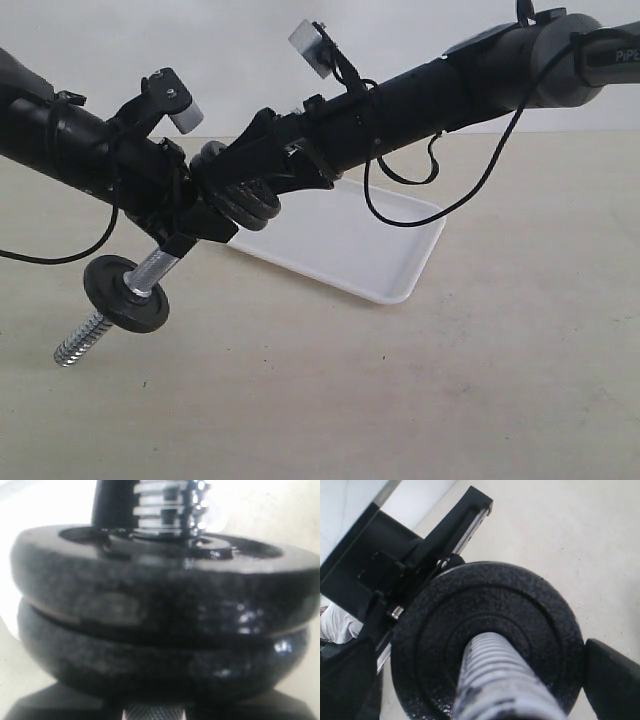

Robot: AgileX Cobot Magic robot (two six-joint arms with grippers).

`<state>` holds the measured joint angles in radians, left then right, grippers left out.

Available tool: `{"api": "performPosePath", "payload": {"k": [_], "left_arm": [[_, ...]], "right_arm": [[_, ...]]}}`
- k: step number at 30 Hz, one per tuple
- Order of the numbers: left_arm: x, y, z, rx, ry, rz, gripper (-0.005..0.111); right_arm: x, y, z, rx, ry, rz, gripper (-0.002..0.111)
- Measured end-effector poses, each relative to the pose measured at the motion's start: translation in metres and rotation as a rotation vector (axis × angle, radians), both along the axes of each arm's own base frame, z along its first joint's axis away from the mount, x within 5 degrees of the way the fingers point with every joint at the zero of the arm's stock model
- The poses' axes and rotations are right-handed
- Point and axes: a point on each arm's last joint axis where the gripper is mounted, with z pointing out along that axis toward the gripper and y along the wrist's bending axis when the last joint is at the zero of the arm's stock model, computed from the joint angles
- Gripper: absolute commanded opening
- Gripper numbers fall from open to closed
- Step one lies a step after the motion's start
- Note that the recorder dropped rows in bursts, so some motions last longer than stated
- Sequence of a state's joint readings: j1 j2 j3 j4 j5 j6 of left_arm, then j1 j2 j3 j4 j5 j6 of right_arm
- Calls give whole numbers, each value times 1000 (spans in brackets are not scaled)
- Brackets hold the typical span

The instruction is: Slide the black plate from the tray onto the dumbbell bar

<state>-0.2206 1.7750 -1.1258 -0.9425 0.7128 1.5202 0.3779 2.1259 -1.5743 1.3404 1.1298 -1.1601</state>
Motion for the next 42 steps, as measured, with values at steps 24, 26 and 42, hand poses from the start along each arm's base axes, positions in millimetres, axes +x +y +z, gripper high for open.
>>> {"api": "performPosePath", "payload": {"k": [24, 26, 42], "left_arm": [[4, 8, -6, 68, 46, 125, 4], [4, 8, -6, 67, 48, 126, 4], [11, 20, -5, 50, 42, 234, 4]], "right_arm": [[-10, 2, 7, 13, -35, 93, 105], [-12, 1, 11, 1, -52, 106, 105], [-6, -45, 42, -109, -165, 67, 105]]}}
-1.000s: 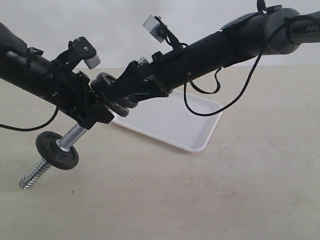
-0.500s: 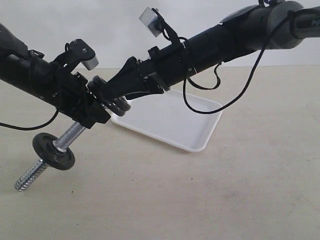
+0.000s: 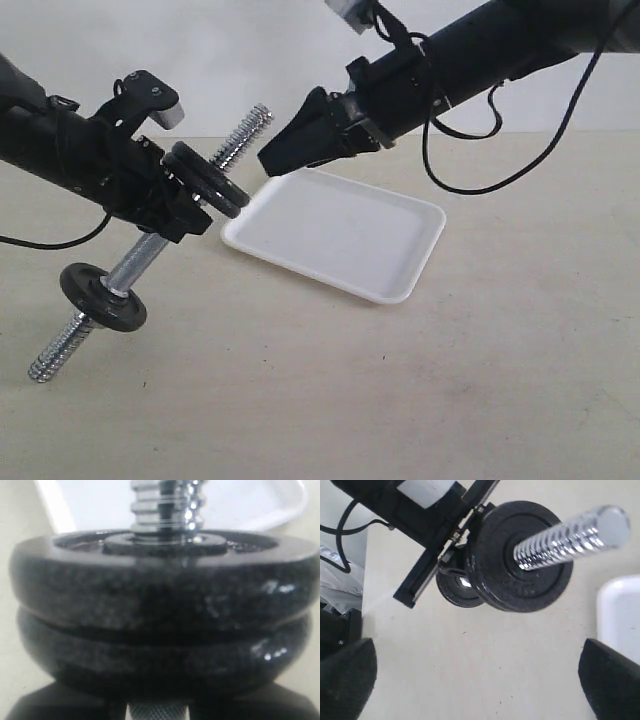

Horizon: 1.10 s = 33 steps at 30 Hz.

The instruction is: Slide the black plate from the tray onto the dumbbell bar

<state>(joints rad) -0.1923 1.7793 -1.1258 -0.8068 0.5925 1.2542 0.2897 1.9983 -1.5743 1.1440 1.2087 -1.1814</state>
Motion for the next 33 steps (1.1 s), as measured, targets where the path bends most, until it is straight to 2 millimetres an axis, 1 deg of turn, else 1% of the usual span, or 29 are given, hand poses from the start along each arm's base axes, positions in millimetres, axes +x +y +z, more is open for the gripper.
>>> {"api": "performPosePath", "payload": {"k": [4, 8, 13, 15, 19, 21, 27, 30, 33], "left_arm": [[4, 4, 1, -9, -7, 67, 4], [8, 7, -4, -13, -3, 120, 4], [14, 9, -10, -22, -2, 195, 4], [18, 10, -17, -26, 4, 249, 4], [22, 13, -32, -44, 55, 330, 4], [23, 14, -34, -56, 67, 365, 4], [28, 16, -34, -105, 66, 486, 4], [32, 17, -44, -109, 89, 520, 4], [35, 16, -49, -124, 108, 543, 4]], "right_arm": [[7, -19, 5, -5, -6, -47, 105], [12, -35, 9, -10, -19, -85, 105], [16, -50, 10, -11, -20, -119, 105], [17, -53, 10, -18, -20, -126, 105], [18, -55, 10, -21, -20, -129, 105], [18, -55, 9, -25, -21, -127, 105], [18, -55, 9, -25, -21, -127, 105], [18, -55, 9, -25, -21, -127, 105], [18, -55, 9, -25, -21, -127, 105]]}}
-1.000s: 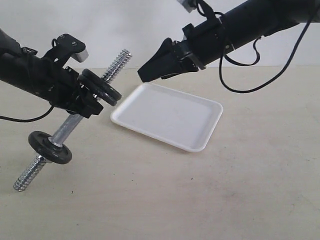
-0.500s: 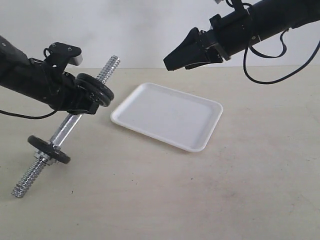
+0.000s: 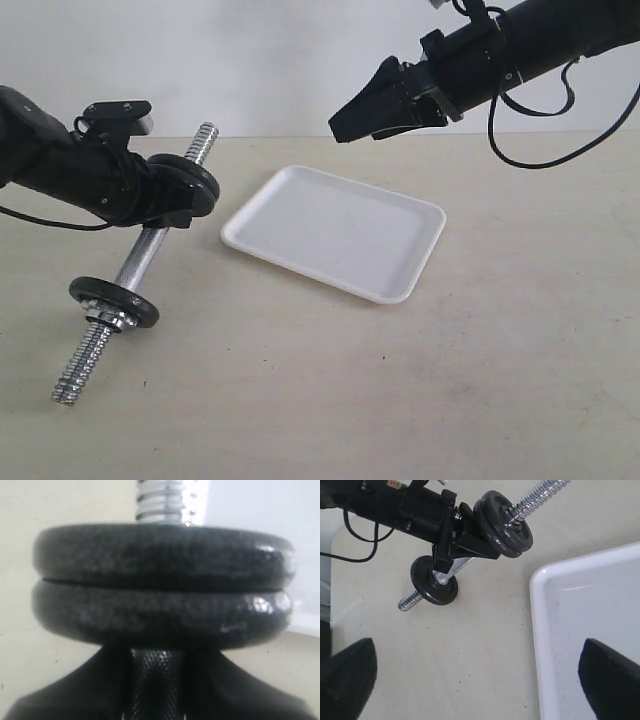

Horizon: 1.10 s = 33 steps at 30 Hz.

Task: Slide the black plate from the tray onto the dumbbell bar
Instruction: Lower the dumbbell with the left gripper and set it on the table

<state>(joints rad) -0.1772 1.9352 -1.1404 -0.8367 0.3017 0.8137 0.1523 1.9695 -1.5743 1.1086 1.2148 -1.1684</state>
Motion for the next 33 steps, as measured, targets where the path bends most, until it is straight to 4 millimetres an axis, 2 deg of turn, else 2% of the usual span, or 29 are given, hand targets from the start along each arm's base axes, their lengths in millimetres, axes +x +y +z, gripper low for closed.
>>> {"api": "performPosePath", "payload": {"k": [16, 33], "left_arm": [[25, -4, -17, -63, 35, 88, 4], [40, -3, -30, -105, 68, 147, 4]], "right_arm": [[0, 0, 0, -1, 1, -1, 105], [0, 0, 0, -1, 0, 0, 105]]}}
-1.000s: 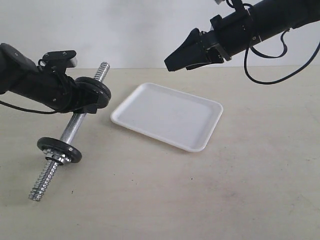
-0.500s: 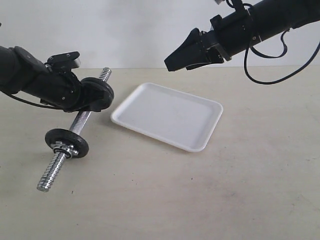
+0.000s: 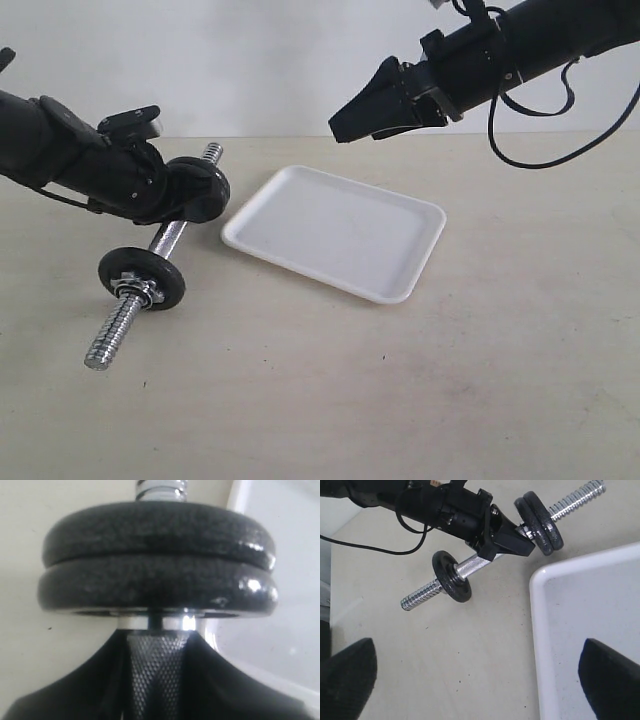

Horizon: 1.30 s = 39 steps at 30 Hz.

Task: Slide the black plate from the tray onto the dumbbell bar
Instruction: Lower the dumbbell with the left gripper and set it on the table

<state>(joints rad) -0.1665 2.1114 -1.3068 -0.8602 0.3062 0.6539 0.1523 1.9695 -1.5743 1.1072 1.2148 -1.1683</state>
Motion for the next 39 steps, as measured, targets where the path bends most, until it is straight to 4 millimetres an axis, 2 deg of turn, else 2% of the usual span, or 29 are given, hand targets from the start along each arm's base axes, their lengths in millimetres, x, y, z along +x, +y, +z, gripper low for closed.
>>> {"api": "performPosePath", "payload": {"k": [14, 39], "left_arm": [[7, 9, 0, -32, 24, 18, 4], [5, 8, 1, -45, 49, -12, 5]], "right_arm": [[0, 0, 0, 0, 0, 0, 105], [0, 0, 0, 0, 0, 0, 105]]}}
